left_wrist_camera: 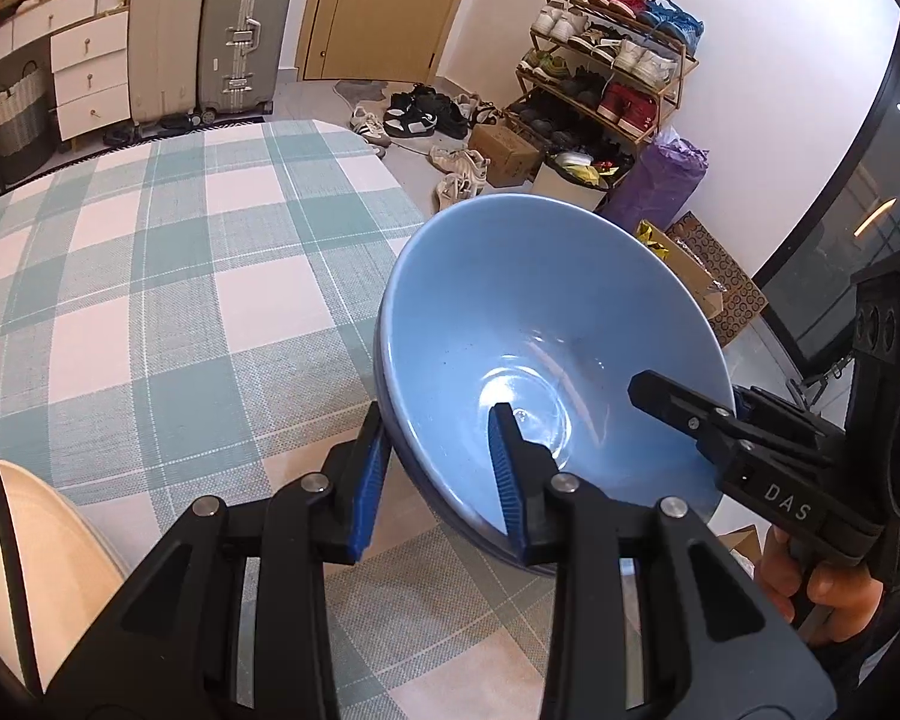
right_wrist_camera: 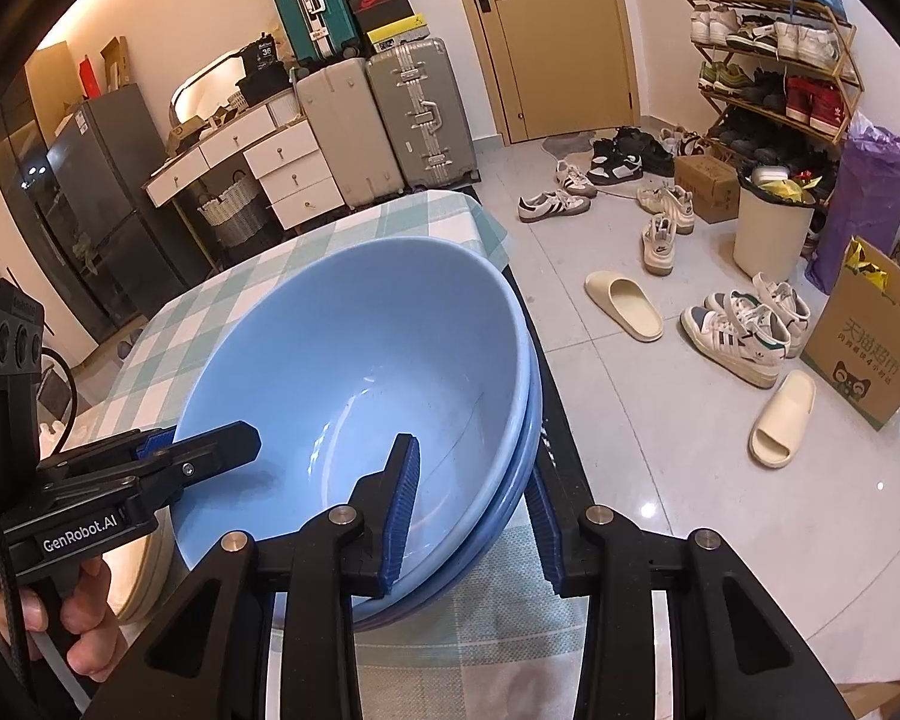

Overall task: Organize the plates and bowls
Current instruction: 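Lift the nested blue bowls with both grippers and carry them over the cream plates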

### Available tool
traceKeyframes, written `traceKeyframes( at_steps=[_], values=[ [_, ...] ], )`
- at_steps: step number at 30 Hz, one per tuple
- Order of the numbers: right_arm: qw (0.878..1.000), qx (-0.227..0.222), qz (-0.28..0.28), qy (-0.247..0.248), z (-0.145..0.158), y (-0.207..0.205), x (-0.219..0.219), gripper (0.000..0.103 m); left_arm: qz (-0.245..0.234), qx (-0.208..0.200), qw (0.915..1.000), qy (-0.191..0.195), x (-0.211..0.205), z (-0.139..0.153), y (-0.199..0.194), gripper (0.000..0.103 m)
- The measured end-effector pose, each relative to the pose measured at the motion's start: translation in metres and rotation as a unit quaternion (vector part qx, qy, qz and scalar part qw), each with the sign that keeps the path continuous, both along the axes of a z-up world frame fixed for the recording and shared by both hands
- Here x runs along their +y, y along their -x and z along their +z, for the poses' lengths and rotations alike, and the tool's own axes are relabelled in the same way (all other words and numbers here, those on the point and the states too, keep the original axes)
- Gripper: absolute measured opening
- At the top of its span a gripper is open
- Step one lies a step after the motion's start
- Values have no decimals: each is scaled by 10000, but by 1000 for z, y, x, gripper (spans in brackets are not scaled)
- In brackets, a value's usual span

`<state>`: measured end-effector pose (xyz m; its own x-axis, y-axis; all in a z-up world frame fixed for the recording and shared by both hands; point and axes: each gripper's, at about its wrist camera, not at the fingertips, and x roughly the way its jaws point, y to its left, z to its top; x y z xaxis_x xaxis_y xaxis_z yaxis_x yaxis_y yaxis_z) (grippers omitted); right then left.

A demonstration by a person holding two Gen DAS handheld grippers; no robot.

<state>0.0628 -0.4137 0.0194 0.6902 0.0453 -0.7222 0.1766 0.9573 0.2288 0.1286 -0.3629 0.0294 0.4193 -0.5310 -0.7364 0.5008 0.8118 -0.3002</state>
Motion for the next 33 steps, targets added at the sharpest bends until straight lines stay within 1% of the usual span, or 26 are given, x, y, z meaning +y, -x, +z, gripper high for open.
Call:
traceKeyframes(
  at_steps=[16,21,33],
  values=[
    [9989,-309,247,233,50,18,45,36,248,-380,9989,121,54,58,39,30],
    [9982,-376,410,243,63,19,64,36,424,-468,9979,141,82,75,54,30],
    [9940,-532,914,267,84,20,136,36,937,-658,9934,50,164,108,89,30]
  ],
)
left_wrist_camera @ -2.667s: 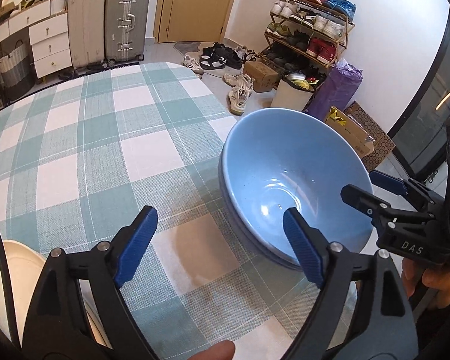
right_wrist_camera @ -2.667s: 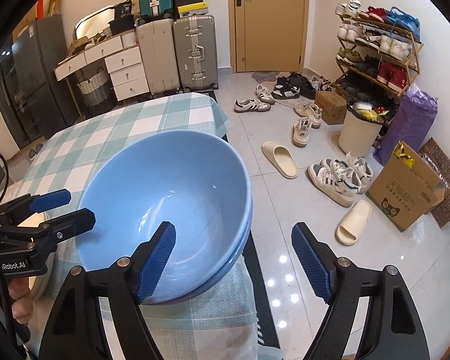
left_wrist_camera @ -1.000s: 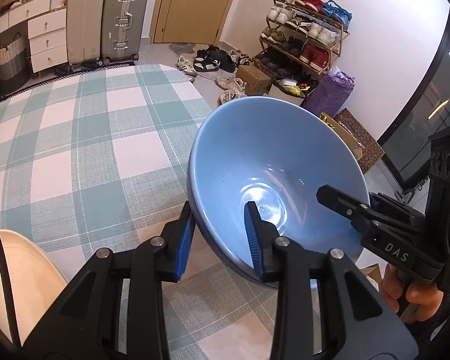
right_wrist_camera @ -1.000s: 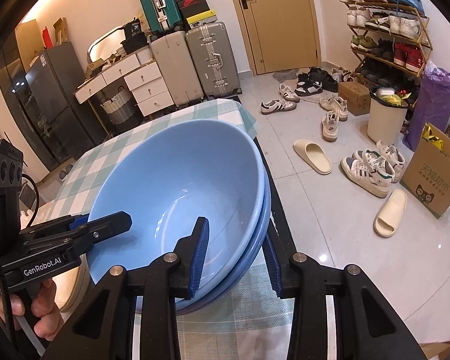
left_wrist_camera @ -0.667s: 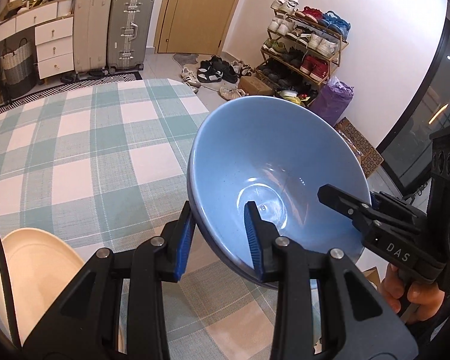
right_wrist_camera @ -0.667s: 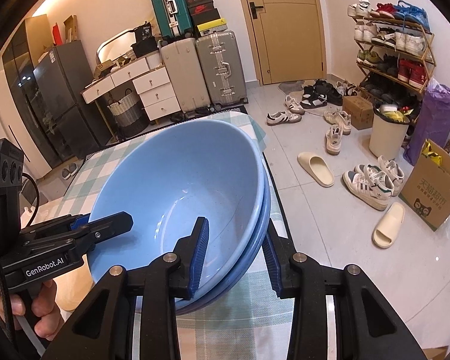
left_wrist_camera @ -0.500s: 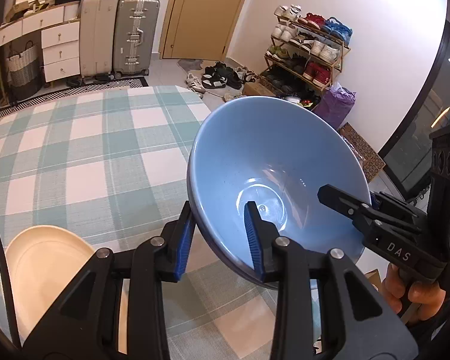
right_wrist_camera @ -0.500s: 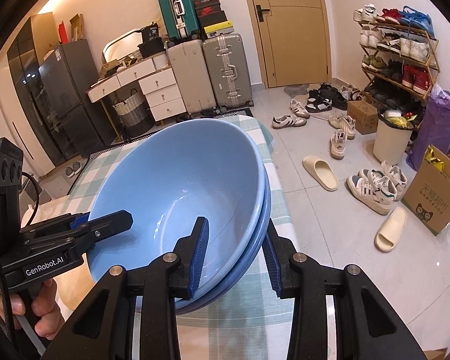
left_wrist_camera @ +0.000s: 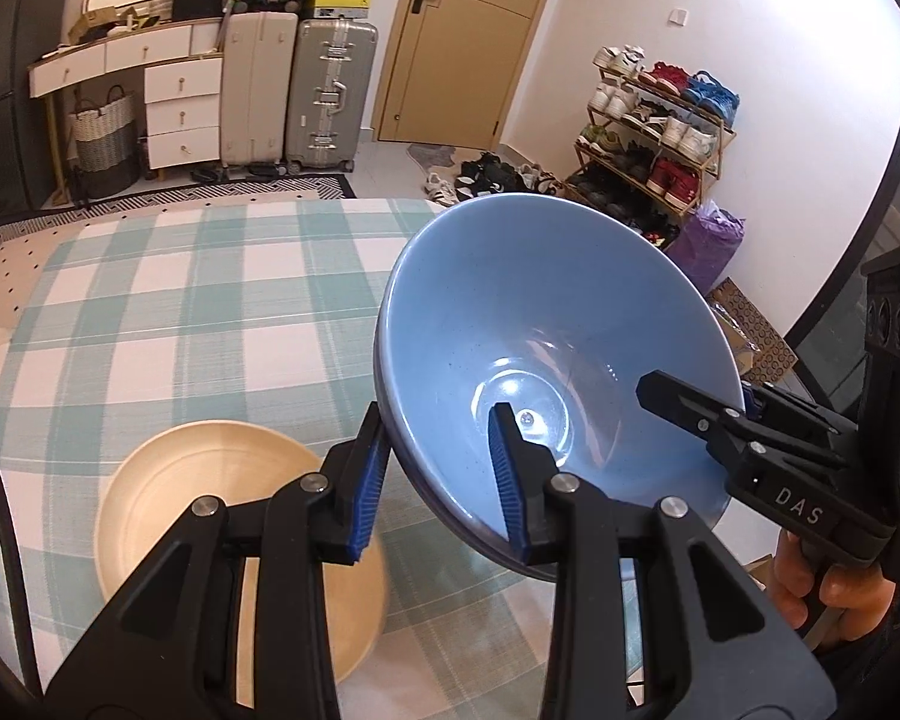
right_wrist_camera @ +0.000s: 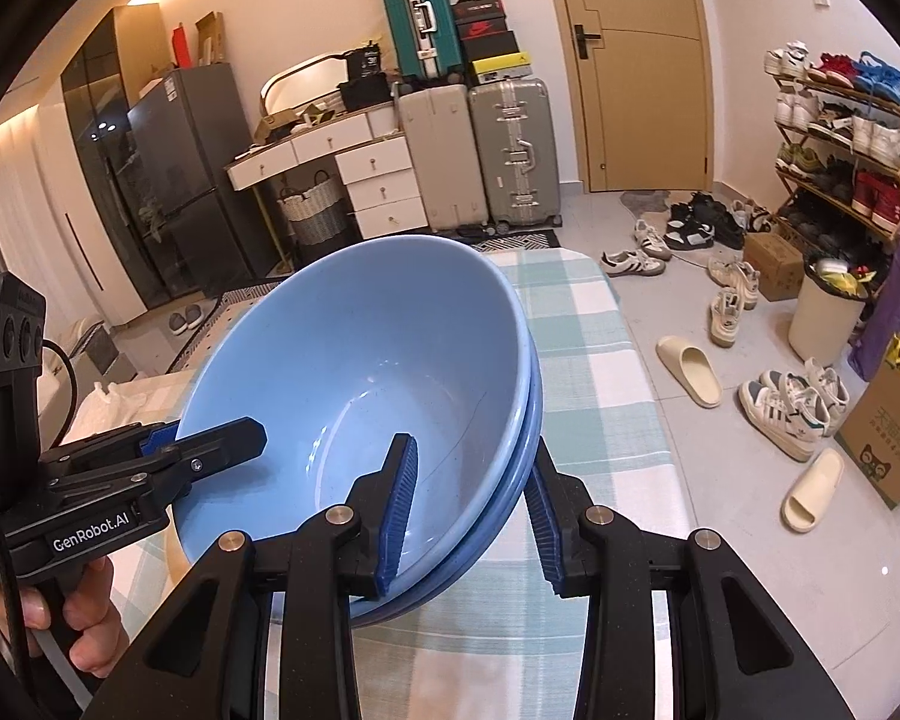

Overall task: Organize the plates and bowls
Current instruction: 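Lift the nested blue bowls with both grippers and carry them over the cream plates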

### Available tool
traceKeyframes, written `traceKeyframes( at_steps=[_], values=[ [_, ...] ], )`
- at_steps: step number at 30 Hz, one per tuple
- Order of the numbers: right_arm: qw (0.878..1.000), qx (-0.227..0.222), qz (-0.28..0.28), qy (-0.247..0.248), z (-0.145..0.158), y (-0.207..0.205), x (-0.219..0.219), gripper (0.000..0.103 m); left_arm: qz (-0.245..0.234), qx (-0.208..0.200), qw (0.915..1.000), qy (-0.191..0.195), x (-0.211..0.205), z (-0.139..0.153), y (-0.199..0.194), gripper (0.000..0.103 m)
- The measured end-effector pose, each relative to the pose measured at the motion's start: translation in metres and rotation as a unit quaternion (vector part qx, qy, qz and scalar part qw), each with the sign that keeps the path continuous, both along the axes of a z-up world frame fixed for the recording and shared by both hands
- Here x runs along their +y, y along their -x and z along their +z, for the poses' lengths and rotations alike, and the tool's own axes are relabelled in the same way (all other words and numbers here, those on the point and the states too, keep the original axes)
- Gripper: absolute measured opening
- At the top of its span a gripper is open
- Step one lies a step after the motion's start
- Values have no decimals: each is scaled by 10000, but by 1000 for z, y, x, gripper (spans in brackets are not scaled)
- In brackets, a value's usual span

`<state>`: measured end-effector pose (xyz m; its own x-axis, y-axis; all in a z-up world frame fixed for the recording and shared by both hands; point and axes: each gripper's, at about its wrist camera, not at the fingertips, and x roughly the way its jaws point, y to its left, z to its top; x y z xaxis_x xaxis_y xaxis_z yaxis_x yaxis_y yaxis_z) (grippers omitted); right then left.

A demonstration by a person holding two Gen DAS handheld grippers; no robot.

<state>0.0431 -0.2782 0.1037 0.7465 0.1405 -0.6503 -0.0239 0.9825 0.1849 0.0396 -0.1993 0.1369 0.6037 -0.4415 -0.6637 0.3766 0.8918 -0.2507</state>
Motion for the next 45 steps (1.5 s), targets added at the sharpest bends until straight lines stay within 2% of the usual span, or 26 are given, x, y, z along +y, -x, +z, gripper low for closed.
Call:
traceKeyframes(
  at_steps=[17,25,33,39,45],
  values=[
    [9974,-9,726,34,1,-13,94,36,809,-79,9966,-109,104,8,32,30],
    [9954,80,952,52,-6,-26,123,36,1118,-53,9936,-138,142,3,40,30],
    [9932,207,1146,74,-21,-41,147,36,1323,86,9909,-238,158,-17,29,30],
    [9918,338,1231,98,-39,-52,156,36,1405,196,9888,-460,163,-41,17,30],
    [9905,491,1281,77,-57,-65,164,36,1496,311,9871,-479,171,-66,3,30]
  ],
)
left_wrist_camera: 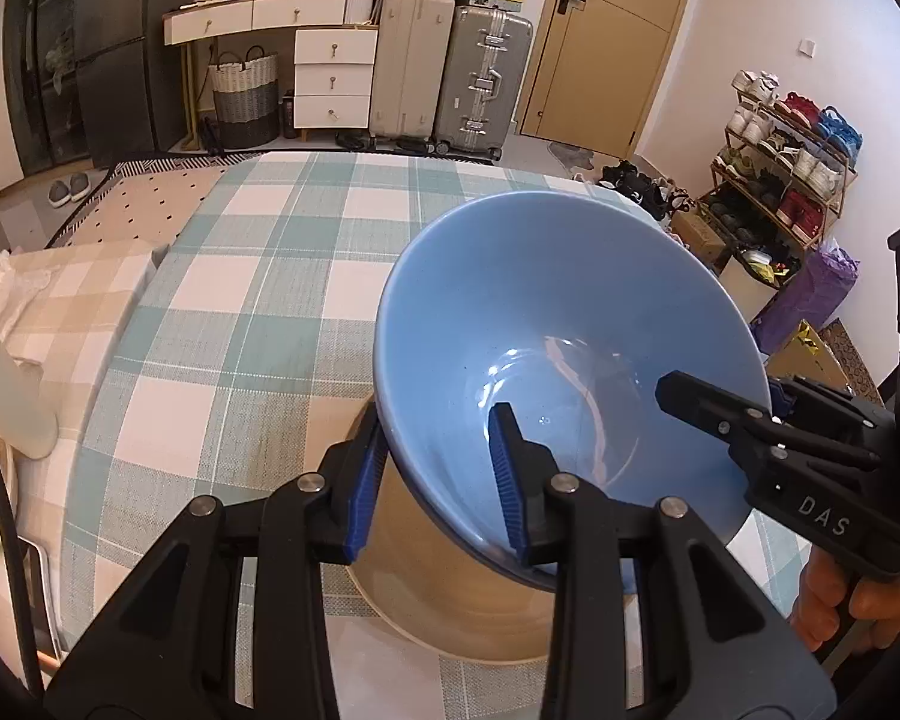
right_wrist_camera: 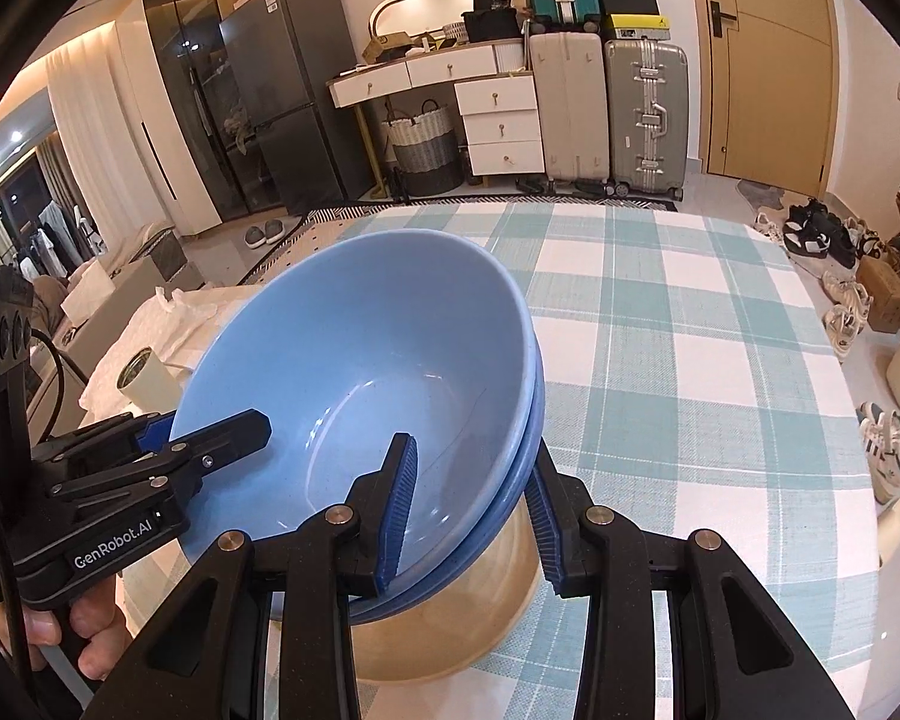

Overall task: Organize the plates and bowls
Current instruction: 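Lift the nested blue bowls with both grippers and carry them over the cream plates, then lower the nested bowls onto the cream plate stack and open both grippers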

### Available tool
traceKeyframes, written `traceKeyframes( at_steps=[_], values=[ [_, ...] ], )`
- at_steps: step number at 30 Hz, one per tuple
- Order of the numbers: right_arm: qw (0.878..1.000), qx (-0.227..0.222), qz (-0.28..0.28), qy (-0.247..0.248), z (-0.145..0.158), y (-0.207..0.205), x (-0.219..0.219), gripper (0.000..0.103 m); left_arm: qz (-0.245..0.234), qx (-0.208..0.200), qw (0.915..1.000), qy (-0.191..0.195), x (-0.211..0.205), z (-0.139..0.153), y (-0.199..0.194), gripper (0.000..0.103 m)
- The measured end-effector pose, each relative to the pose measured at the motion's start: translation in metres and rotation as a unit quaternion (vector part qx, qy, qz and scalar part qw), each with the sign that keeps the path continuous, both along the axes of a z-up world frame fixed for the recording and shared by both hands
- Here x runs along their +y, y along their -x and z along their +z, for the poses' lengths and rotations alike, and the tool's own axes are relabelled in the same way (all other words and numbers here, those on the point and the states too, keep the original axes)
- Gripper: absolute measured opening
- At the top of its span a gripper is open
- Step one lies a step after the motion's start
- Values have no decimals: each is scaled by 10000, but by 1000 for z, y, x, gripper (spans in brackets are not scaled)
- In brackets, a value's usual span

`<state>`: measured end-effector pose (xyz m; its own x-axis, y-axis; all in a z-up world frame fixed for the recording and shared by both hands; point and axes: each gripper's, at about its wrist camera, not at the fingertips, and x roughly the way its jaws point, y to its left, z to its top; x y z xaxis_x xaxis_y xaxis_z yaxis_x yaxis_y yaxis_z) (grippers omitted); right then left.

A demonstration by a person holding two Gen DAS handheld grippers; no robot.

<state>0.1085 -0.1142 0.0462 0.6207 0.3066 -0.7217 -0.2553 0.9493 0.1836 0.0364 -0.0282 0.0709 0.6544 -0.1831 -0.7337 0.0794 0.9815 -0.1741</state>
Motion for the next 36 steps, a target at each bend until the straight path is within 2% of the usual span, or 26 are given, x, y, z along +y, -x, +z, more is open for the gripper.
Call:
traceKeyframes(
  at_steps=[13,22,28,31,34,36],
  values=[
    [9998,197,93,-32,-26,-20,6,36,155,131,9997,-109,7,-26,-20,30],
    [9998,167,88,-62,-30,-25,4,36,140,23,9997,-206,3,-29,-25,30],
    [9998,170,87,-81,-31,-25,3,36,65,-54,9993,-354,-4,-30,-23,35],
    [9999,74,83,-63,-31,-24,2,39,-3,-130,9993,-356,-5,-31,-22,44],
    [9999,-29,149,70,-29,-20,5,49,-30,-216,9988,-428,-7,-31,-20,61],
    [9999,-27,133,72,-29,-19,4,52,-35,-268,9985,-471,-6,-31,-18,73]
  ],
)
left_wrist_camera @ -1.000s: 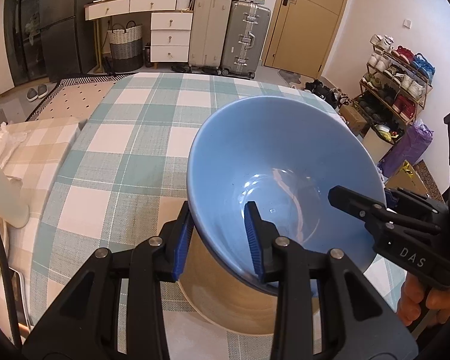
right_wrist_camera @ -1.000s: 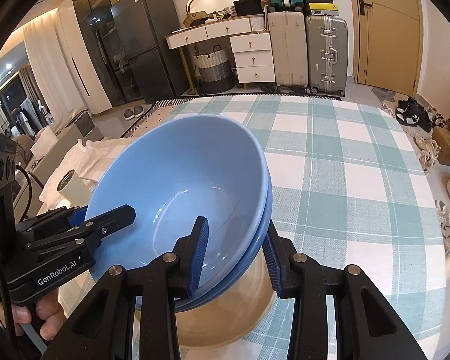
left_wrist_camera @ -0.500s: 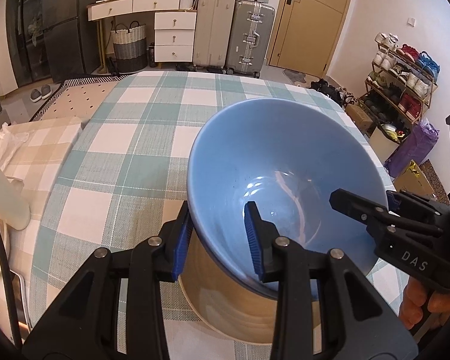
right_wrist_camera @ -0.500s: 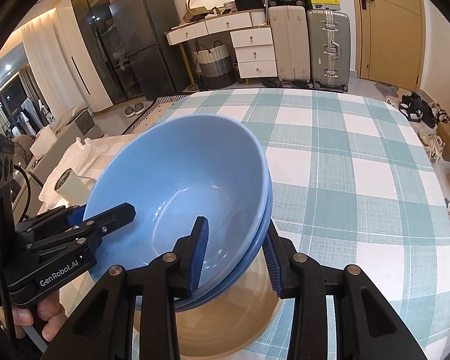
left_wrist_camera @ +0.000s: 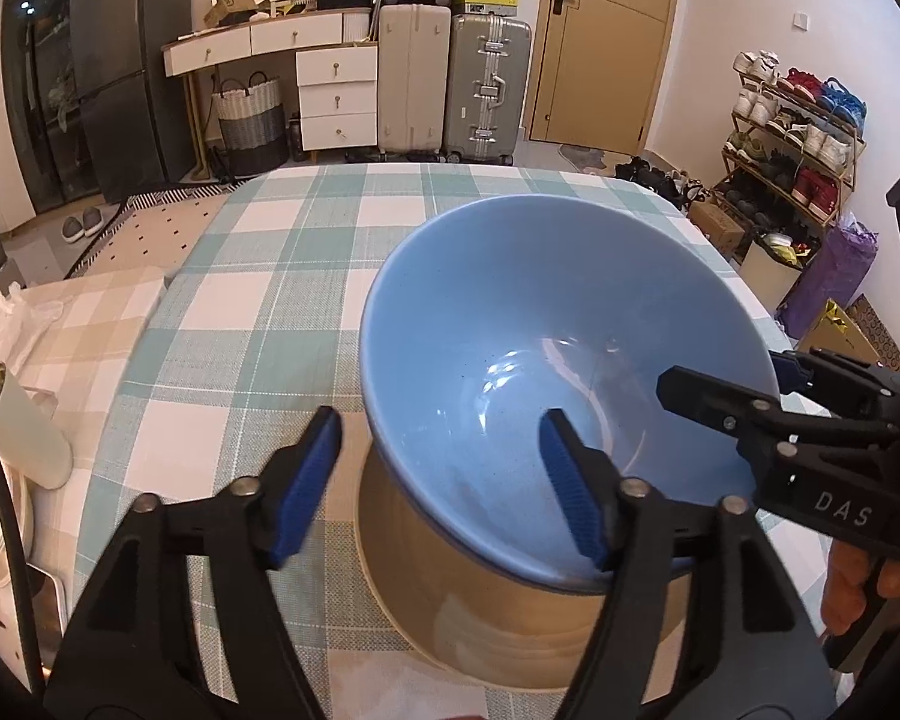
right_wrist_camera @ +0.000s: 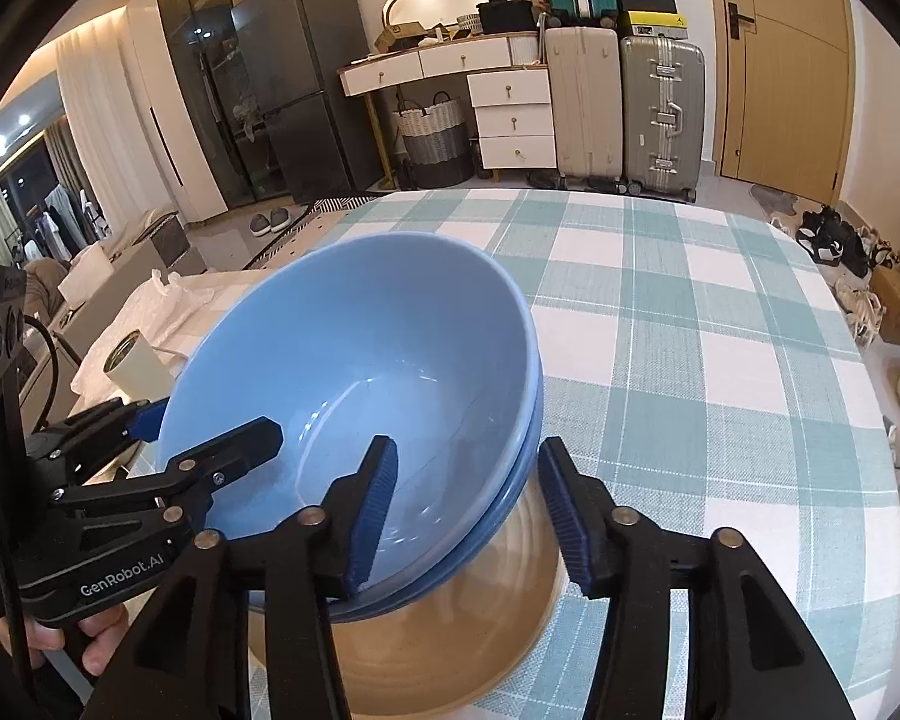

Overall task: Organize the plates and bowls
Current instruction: 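Lower the nested bowls onto the cream plate stack and open both grippers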

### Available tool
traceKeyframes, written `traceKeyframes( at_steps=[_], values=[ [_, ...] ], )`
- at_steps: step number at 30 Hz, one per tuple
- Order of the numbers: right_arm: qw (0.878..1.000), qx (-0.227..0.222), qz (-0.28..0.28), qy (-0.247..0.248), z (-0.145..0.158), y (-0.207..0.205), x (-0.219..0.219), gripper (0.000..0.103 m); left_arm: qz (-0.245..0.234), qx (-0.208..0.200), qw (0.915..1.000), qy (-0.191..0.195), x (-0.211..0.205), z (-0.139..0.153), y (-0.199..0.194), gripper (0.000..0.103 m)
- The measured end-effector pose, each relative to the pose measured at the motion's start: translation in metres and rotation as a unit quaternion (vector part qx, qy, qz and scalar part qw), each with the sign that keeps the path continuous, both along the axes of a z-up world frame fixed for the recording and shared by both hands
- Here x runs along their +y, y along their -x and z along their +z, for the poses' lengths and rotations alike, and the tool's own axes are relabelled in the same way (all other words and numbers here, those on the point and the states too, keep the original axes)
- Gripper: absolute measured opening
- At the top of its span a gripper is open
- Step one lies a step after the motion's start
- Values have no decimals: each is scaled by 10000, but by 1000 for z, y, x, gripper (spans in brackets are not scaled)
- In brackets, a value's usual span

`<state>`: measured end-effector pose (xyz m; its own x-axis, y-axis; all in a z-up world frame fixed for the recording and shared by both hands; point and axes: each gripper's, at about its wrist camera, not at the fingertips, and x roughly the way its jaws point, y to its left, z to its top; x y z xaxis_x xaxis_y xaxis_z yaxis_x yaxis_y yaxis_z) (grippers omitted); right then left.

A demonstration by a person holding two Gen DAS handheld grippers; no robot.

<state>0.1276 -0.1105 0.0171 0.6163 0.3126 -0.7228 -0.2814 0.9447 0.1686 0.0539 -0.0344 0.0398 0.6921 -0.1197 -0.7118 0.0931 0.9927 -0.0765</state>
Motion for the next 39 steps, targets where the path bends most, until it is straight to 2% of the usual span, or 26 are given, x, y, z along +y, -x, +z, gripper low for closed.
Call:
traceKeyframes(
  at_steps=[4,6,8,9,11,16,21,26,30,39],
  values=[
    [9999,-13,-11,-113,2,1,-6,64,-46,-64,10000,43,4,0,4,78],
    [9997,-83,-5,-236,5,4,-10,86,-51,-150,9999,60,6,0,6,79],
    [9994,-188,-17,-290,8,6,-15,100,-40,-219,9997,74,9,0,8,83],
    [9994,-231,-6,-270,9,7,-16,102,-53,-262,9996,92,11,0,9,84],
    [9993,-317,75,-191,10,11,-18,102,-119,-330,9993,129,13,0,11,100],
    [9969,-742,233,96,8,27,-21,102,-226,-689,9972,179,19,0,22,101],
    [9928,-1129,365,-179,6,45,-31,102,-258,-989,9943,309,30,-2,34,101],
    [9869,-1526,459,-244,6,61,-41,102,-258,-1291,9906,371,41,-3,50,101],
    [9840,-1663,459,-455,4,72,-50,102,-289,-1449,9882,412,50,-3,62,101],
    [9778,-1918,577,-609,-8,99,-66,102,-312,-1727,9844,89,62,-12,92,101]
  ],
)
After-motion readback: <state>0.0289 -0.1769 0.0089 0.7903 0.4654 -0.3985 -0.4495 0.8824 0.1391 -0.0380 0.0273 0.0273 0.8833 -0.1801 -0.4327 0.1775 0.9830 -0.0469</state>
